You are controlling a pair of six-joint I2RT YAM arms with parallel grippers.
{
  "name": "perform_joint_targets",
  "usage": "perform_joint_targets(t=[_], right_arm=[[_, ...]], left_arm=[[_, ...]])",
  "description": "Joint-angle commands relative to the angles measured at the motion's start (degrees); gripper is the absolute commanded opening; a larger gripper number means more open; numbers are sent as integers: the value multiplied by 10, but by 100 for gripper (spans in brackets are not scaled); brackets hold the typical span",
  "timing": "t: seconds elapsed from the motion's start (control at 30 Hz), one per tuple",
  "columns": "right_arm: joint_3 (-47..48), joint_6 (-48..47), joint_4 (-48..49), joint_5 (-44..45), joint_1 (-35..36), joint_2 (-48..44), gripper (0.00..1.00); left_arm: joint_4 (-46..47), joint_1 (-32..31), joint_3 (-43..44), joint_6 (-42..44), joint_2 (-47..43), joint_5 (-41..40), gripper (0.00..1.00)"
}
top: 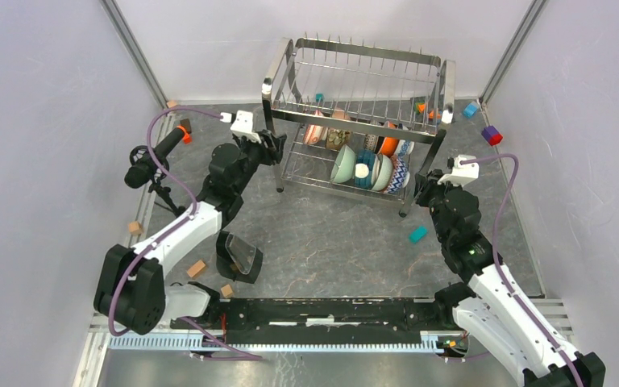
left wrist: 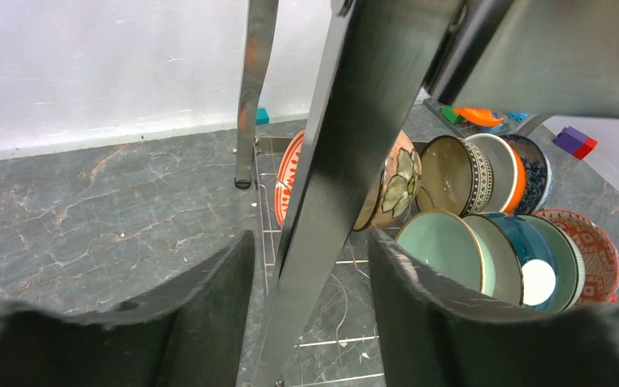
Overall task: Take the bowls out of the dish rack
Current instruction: Adjust the dish rack at the center of the board.
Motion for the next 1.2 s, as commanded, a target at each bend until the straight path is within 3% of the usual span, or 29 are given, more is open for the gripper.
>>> perform_joint_targets(t=[0.0, 0.3, 0.43, 0.83, 1.17], right_arm=[[-7, 23, -15, -64, 9, -7, 21], [0, 20, -32, -68, 10, -10, 21], [0, 20, -37, -68, 10, -9, 22], [4, 16, -47, -98, 10, 3, 23], [-26, 14, -56, -140, 11, -19, 24]], left_arm=[[26, -4, 33, 55, 21, -18, 55], [19, -16, 14, 42, 3, -3, 17], [-26, -32, 18, 41, -27, -5, 3], [-164, -60, -31, -17, -177, -118, 2], [-262, -64, -91, -64, -291, -134, 2]])
